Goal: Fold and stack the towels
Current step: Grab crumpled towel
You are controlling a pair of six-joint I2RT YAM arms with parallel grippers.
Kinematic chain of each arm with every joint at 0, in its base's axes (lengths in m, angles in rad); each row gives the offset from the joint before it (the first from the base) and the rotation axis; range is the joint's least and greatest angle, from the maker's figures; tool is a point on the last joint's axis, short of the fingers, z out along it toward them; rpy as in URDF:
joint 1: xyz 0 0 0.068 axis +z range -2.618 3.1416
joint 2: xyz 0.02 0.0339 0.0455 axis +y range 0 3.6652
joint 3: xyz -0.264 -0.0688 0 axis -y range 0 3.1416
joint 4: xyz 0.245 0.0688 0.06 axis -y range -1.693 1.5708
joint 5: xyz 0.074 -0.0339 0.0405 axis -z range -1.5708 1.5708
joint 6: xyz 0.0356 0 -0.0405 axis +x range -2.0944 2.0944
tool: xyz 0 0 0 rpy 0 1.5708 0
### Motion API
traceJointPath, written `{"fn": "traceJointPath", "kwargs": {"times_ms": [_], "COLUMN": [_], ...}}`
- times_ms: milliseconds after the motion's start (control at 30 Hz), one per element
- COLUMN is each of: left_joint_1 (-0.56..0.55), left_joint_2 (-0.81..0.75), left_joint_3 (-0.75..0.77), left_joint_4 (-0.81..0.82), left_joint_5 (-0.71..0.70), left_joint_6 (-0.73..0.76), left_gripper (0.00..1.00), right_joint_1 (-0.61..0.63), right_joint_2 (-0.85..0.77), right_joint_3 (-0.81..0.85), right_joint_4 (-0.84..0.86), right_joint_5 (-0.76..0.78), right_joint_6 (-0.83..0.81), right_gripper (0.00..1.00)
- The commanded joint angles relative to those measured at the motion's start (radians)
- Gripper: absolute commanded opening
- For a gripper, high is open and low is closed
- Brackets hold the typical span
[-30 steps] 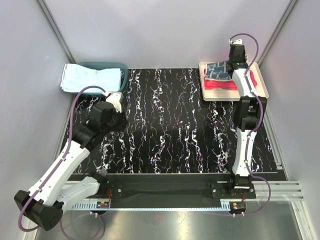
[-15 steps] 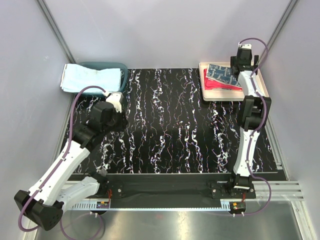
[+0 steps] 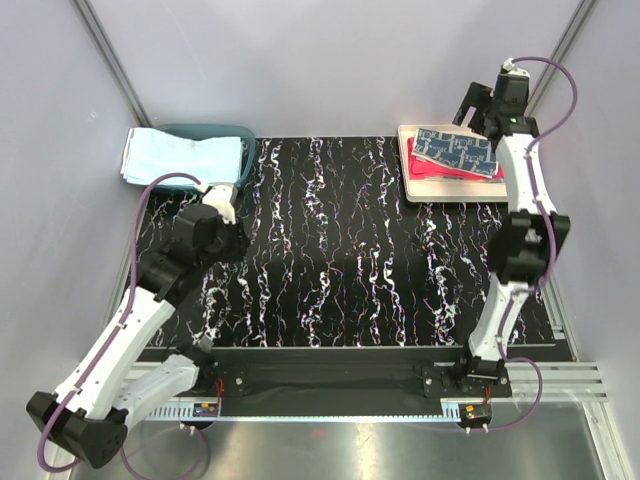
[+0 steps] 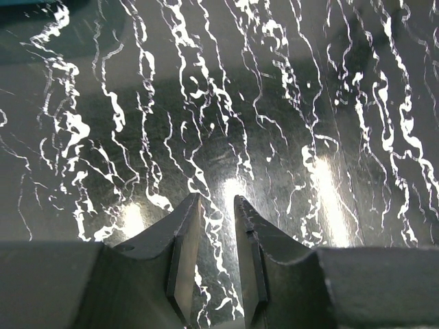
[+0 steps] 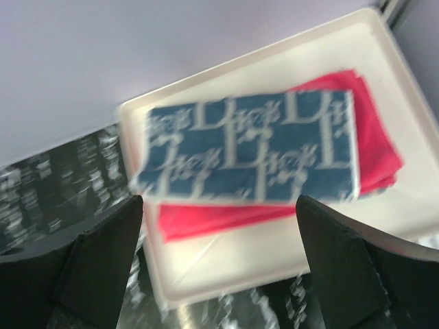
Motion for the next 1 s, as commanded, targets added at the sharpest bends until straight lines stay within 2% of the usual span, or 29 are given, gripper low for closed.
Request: {"fn": "traceJointPath", "kwargs": {"times_ms": [0, 100, 167, 333, 367, 500, 533, 600, 633, 700, 733, 767, 800, 900, 967], "left_joint_1": [0.036, 0.067, 0.081, 0.098, 0.104, 0.133, 0.147, 0.156, 0.174, 0.199, 0.217, 0.227, 0.245, 0.323, 0.375], "left_joint_2": [-0.036, -0.045, -0.044, -0.044, -0.042, -0.012, 0.036, 0.102, 0.179, 0.281, 0.409, 0.482, 0.552, 0.903, 1.048], "left_joint_3": [0.01, 0.004, 0.003, -0.002, -0.005, 0.009, 0.05, 0.113, 0.137, 0.214, 0.258, 0.373, 0.418, 0.635, 0.761], "left_joint_4": [0.057, 0.061, 0.063, 0.068, 0.071, 0.092, 0.089, 0.077, 0.095, 0.204, 0.225, 0.242, 0.262, 0.305, 0.278], "left_joint_5": [0.003, 0.006, 0.007, -0.006, -0.005, -0.028, -0.039, -0.161, -0.201, -0.247, -0.281, -0.369, -0.379, -0.387, -0.393], "left_joint_6": [0.011, 0.008, 0.006, 0.002, 0.0, -0.073, -0.095, -0.2, -0.228, -0.265, -0.268, -0.273, -0.284, -0.346, -0.37], "left_gripper": [0.32, 0.32, 0.32, 0.33, 0.33, 0.37, 0.37, 0.4, 0.48, 0.5, 0.5, 0.5, 0.51, 0.51, 0.53], "right_joint_1": [0.015, 0.084, 0.171, 0.216, 0.225, 0.283, 0.285, 0.288, 0.29, 0.29, 0.293, 0.296, 0.299, 0.317, 0.319], "right_joint_2": [-0.276, -0.453, -0.569, -0.815, -0.838, -0.909, -0.916, -0.921, -0.921, -0.917, -0.913, -0.913, -0.915, -0.93, -0.932], "right_joint_3": [-0.212, -0.432, -0.586, -0.897, -0.976, -1.109, -1.124, -1.162, -1.172, -1.176, -1.175, -1.175, -1.176, -1.19, -1.195], "right_joint_4": [0.075, 0.116, 0.147, 0.247, 0.26, 0.274, 0.273, 0.284, 0.287, 0.291, 0.294, 0.299, 0.299, 0.302, 0.294], "right_joint_5": [-0.183, -0.165, -0.103, -0.157, -0.192, -0.185, -0.186, -0.205, -0.206, -0.234, -0.272, -0.283, -0.291, -0.314, -0.323], "right_joint_6": [0.176, 0.182, 0.17, 0.258, 0.259, 0.262, 0.268, 0.279, 0.284, 0.305, 0.311, 0.317, 0.328, 0.337, 0.328], "right_gripper": [1.0, 1.0, 1.0, 1.0, 1.0, 1.0, 1.0, 1.0, 1.0, 1.0, 1.0, 1.0, 1.0, 1.0, 1.0]}}
